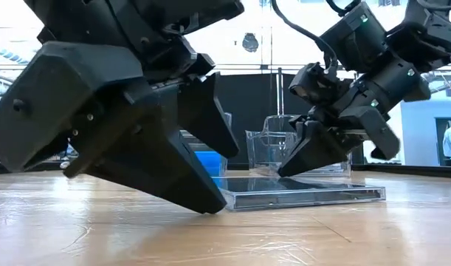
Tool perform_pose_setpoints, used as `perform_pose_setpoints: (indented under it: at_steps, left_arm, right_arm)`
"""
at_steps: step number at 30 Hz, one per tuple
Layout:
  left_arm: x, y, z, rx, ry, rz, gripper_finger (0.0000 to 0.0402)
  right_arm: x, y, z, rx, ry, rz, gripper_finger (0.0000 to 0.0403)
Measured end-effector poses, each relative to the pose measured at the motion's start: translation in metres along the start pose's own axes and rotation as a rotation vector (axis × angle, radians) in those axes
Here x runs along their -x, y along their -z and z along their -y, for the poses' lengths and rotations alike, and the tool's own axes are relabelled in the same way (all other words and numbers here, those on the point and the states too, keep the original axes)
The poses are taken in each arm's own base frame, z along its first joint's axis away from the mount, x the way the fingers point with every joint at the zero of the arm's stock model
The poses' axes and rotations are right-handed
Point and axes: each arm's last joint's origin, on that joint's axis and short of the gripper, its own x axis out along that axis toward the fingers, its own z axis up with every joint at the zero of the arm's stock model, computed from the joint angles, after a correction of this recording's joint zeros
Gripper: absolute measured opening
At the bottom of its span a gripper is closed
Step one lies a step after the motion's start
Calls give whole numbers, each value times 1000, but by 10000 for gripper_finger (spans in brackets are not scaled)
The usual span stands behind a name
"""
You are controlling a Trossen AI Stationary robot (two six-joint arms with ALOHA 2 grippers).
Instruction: Pick & place jewel cases by type
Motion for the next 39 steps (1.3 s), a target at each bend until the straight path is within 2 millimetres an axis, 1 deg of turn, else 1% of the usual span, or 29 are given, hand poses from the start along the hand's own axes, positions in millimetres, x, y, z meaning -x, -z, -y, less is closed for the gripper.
perform_pose_setpoints:
  at_steps: [6, 10, 13, 17, 21, 26, 32, 36, 39]
  left_arm:
    - [-3, 6, 1, -19, 2, 28, 392]
    - [-4, 9, 2, -15, 3, 31, 392]
    - [-6, 13, 3, -9, -4, 66, 392]
    - [-8, 15, 1, -4, -93, 91, 392]
    - [-11, 15, -6, 4, -193, 93, 392]
    - [-14, 14, -12, 1, -241, 93, 392]
    - [-18, 13, -19, 19, -239, 90, 392]
    - [-19, 10, -21, 39, -227, 115, 392]
    - [-18, 5, -21, 39, -185, 163, 392]
  right_arm:
    - [-14, 9, 6, -64, -55, -3, 0]
    - [-15, 12, 8, -78, -74, -19, 0]
    - [-15, 12, 8, -99, -74, -16, 0]
    - [-15, 12, 8, -128, -99, -24, 0]
    - [-15, 13, 6, -155, -110, -32, 0]
    - [-16, 16, 6, -174, -113, -58, 0]
    - [-21, 23, 5, -176, -131, -78, 0]
    - [-24, 26, 2, -179, -203, -81, 0]
    - [-23, 26, 0, -181, -277, -91, 0]
